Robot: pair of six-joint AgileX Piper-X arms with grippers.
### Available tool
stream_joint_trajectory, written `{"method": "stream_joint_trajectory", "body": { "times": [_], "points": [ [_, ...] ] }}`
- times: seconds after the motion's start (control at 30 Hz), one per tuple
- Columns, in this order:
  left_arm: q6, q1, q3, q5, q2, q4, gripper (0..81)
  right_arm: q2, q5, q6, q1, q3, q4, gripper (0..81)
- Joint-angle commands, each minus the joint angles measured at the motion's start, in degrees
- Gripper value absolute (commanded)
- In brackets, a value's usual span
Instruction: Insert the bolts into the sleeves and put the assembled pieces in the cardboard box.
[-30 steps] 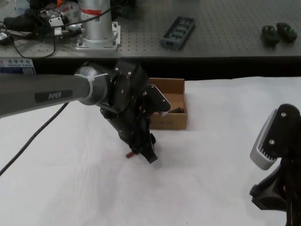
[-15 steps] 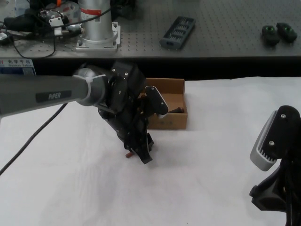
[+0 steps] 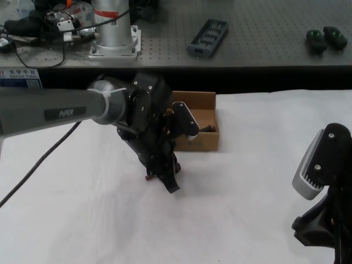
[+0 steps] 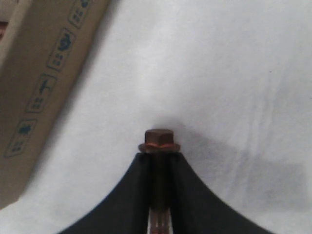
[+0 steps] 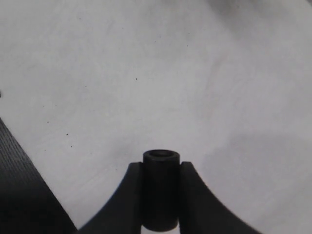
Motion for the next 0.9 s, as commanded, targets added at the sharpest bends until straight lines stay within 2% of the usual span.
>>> {"method": "stream_joint_trajectory", "body": {
  "times": [0.0, 0.13, 0.23, 0.3, 0.43, 0.53, 0.73, 0.87],
  "points": [
    [1.1, -1.0, -0.8, -3.2, 0.0, 1.6, 0.6, -0.6, -0.8, 0.1, 0.0, -0.1, -0.2, 2.0],
    [1.7, -2.1, -1.4, -8.8, -2.4, 4.2, 0.6, -0.6, 0.2, 0.1, 0.0, -0.1, -0.2, 2.0],
    [-0.4, -2.7, -1.6, -8.8, -5.9, 6.2, 0.6, -0.6, 0.4, 0.1, 0.0, -0.1, -0.2, 2.0],
    [-5.7, -2.8, -1.6, -8.4, -9.0, 6.6, 0.6, -0.6, 0.4, 0.1, 0.0, -0.2, -0.2, 2.0],
    [-18.7, -2.5, -1.5, -2.4, -16.0, 7.5, 0.6, -0.6, 0.4, 0.1, 0.0, -0.2, -0.2, 2.0],
    [-23.5, -2.4, -0.2, 2.4, -21.6, 7.3, 0.6, -0.6, -0.1, 1.6, 0.0, -0.2, -1.1, 2.0],
    [-27.1, -2.4, 7.6, 4.2, -32.8, 5.6, 0.6, -0.5, -9.7, 8.8, 0.0, -0.2, -10.5, 2.0],
    [-34.3, -2.2, 17.4, 5.3, -42.1, -1.9, 0.6, -0.5, -15.7, 10.9, 0.0, -0.2, -17.9, 2.0]
  ]
}}
